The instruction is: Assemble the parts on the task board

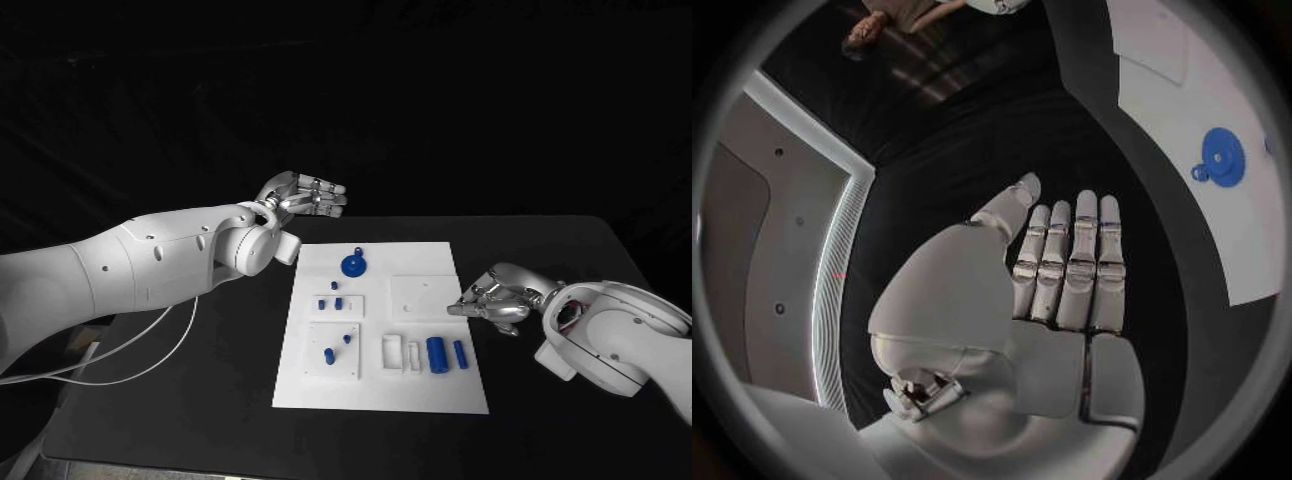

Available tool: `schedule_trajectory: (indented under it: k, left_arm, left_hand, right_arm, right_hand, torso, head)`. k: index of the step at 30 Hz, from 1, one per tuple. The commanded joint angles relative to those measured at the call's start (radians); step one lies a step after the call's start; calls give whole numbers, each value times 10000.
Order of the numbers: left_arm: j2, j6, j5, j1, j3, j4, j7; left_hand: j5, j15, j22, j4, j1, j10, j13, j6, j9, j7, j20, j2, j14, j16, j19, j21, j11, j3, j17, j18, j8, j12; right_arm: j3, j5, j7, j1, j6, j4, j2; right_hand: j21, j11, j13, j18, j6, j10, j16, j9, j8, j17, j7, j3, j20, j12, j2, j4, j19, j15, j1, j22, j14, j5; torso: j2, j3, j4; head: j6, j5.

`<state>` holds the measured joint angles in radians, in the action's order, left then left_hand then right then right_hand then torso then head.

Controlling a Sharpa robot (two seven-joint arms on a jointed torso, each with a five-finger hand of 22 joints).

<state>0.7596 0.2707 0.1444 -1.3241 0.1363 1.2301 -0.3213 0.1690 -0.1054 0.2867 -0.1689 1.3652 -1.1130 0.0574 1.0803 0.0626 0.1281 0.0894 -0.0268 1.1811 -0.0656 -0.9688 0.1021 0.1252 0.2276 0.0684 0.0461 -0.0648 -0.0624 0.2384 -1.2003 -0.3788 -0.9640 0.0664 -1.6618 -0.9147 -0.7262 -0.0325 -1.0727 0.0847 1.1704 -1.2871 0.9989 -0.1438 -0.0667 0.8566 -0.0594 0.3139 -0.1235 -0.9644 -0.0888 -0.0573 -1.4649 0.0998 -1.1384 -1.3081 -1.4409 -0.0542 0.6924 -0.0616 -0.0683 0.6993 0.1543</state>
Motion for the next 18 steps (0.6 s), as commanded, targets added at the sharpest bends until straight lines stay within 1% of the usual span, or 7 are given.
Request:
schedule_trajectory:
  k: [1, 5, 7, 8, 12, 14, 18]
  left_arm:
    - [88, -369, 20, 20, -2, 128, -394]
    - [166, -416, 33, 38, 1, 229, -477]
    - [188, -440, 40, 47, 2, 268, -519]
    - [199, -455, 45, 53, 3, 294, -555]
    - [205, -448, 54, 60, 5, 324, -624]
    - [198, -441, 53, 63, 6, 331, -657]
    - [166, -450, 47, 66, 9, 331, -681]
  left_hand:
    - [-61, 15, -46, 60, -180, -219, -2, -113, 1, -25, 5, -58, 136, 18, -57, 20, -66, -142, 27, -120, 4, 32]
    - [36, 60, -160, 301, -389, -510, 2, -138, 3, -61, -24, -129, 297, 6, -169, -18, -134, -599, 53, -165, 0, 31]
    - [-28, 80, -236, 432, -420, -593, 5, -157, 3, -89, -44, -129, 387, 7, -249, -37, -162, -930, 68, -190, 1, 28]
    - [-46, 86, -318, 537, -385, -629, 7, -163, 5, -91, -59, -97, 421, 7, -306, -66, -172, -1273, 74, -209, -1, 26]
    - [-39, 72, -486, 685, -272, -605, 12, -172, 4, -98, -54, -9, 410, 9, -377, -128, -158, -1926, 80, -221, -2, 19]
    - [-56, 49, -656, 774, -142, -440, 14, -176, 4, -84, -34, 130, 373, 5, -437, -169, -109, -2454, 85, -205, -2, 8]
    - [-46, 30, -805, 792, -13, -375, 15, -169, 3, -86, -14, 251, 326, 11, -478, -180, -89, -2775, 85, -179, 1, 12]
  right_arm:
    - [4, 879, -1811, -31, -1787, -35, -92]
    - [0, 1031, -2552, -54, -2118, -52, -106]
    - [-14, 1070, -2853, -62, -2152, -54, -57]
    - [-38, 1070, -3018, -67, -2122, -49, 8]
    - [-114, 996, -3206, -87, -2066, -33, 164]
    - [-184, 941, -3274, -107, -1992, -25, 277]
    - [-287, 782, -3342, -132, -1814, 14, 524]
  right_hand:
    - [-121, 24, -223, -175, -114, -89, 197, 13, 39, 264, -27, -53, 29, -155, -58, -209, -564, -32, 304, -886, 32, 58]
    - [-384, 45, -648, -185, -213, -221, 440, 29, 44, 640, -67, -135, 38, -454, -118, -555, -575, -45, 671, -967, 59, 59]
    - [-599, 44, -947, -200, -228, -381, 588, 21, 24, 841, -49, -415, 49, -771, -57, -716, -591, -53, 909, -1012, 26, 64]
    - [-720, 47, -1212, -191, -281, -353, 655, -9, 29, 1042, -69, -817, 53, -858, 64, -719, -568, -58, 792, -1017, 72, 62]
    - [-808, 70, -1368, -175, -383, -415, 607, -20, 27, 1168, -90, -888, 71, -785, 6, -801, -547, -74, 729, -1013, 35, 60]
    - [-845, 75, -1475, -168, -419, -452, 566, -30, 26, 1245, -100, -873, 77, -731, -48, -833, -532, -80, 686, -1011, 12, 60]
    - [-946, 70, -1646, -176, -453, -518, 501, -38, 15, 1342, -114, -688, 81, -692, -236, -936, -535, -100, 634, -1020, -12, 58]
  torso:
    - [-94, 4, -77]
    - [-123, 30, -89]
    - [-118, 33, -81]
    - [-113, 37, -79]
    - [-109, 45, -91]
    - [-103, 50, -78]
    - [-86, 58, -67]
  head:
    - [47, -189]
    - [86, -324]
    - [63, -380]
    - [53, -380]
    - [75, -403]
    - [98, -422]
    - [124, -462]
